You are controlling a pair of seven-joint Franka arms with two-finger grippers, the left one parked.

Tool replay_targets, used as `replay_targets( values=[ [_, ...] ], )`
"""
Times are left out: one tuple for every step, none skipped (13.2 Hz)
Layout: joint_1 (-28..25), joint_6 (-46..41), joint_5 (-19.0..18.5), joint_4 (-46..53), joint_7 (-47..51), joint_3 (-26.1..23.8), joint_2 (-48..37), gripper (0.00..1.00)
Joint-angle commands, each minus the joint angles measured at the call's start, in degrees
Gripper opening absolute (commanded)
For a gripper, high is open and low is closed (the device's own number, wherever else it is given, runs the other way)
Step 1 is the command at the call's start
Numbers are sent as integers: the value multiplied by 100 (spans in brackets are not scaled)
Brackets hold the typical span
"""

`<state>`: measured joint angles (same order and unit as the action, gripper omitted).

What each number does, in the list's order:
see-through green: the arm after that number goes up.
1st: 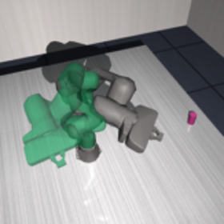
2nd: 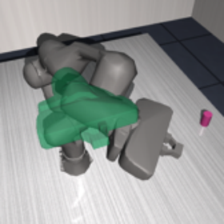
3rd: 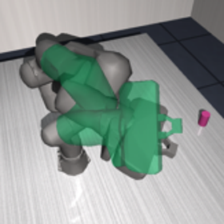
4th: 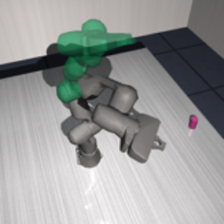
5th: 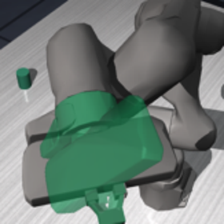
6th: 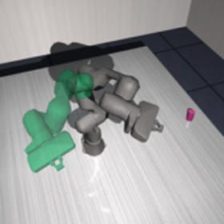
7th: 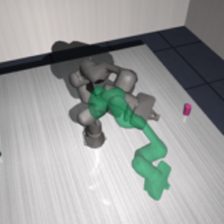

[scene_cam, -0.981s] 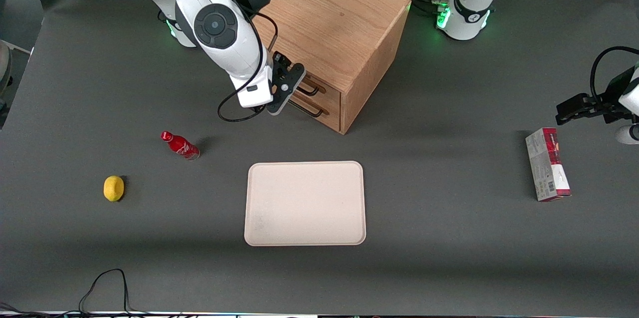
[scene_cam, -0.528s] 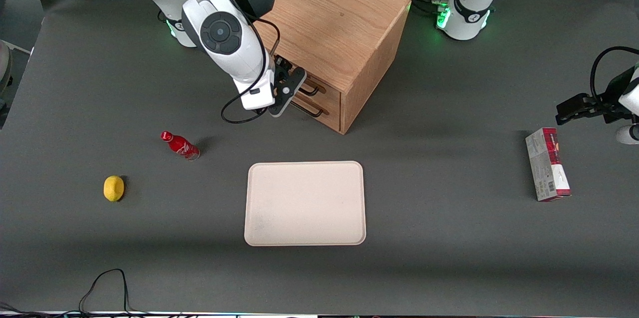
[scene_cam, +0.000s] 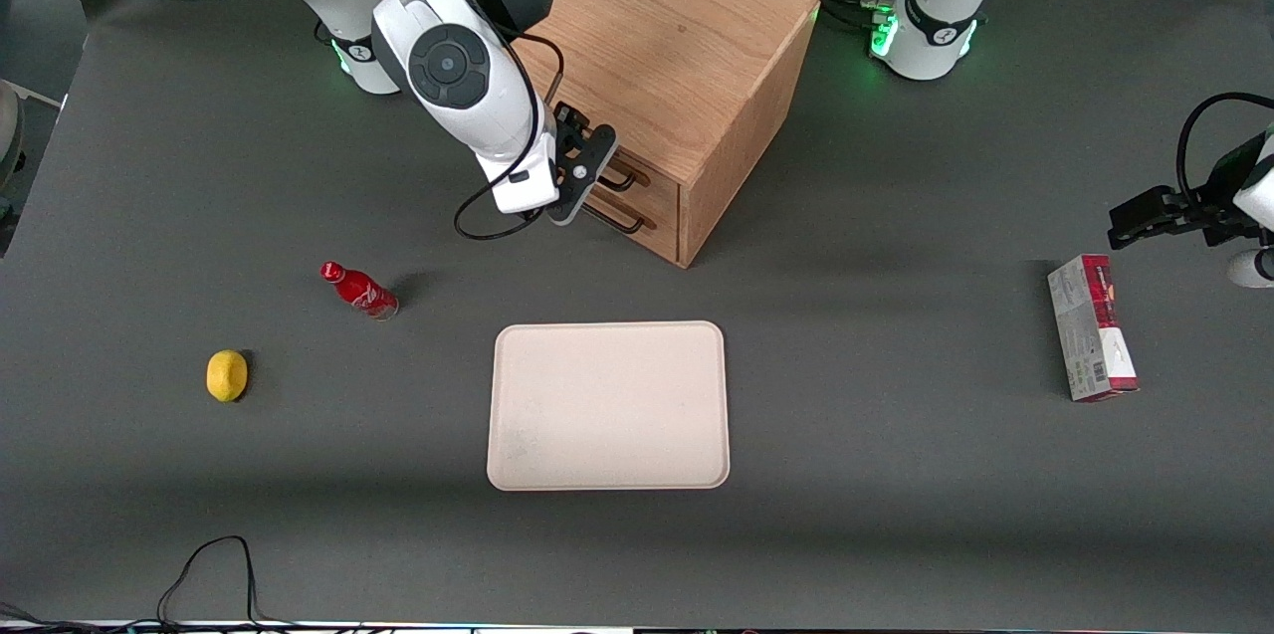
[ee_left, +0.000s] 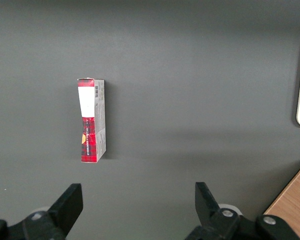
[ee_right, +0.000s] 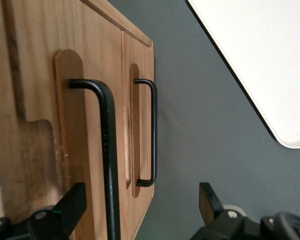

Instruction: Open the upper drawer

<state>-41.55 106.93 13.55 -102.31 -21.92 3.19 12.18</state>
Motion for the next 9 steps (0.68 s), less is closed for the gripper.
replay_targets(
  values=[
    [-28,319,157,-368,-216,59,-137,100],
    [-28,372,131,-395,-208,59,-128,100],
    [-28,390,113,-413,-216,59,-119,100],
    [-28,399,113,-430,-216,67,-102,100],
    [-28,468,113,-457,-216,67,-84,100],
    [-37,547,113,-518,-208,67,-84,100],
    [-37,574,113,-527,-208,67,-84,100],
    [-37,592,113,-527,-190,67,-75,100],
    [-37,679,95,-536,-190,76,-75,100]
  ],
)
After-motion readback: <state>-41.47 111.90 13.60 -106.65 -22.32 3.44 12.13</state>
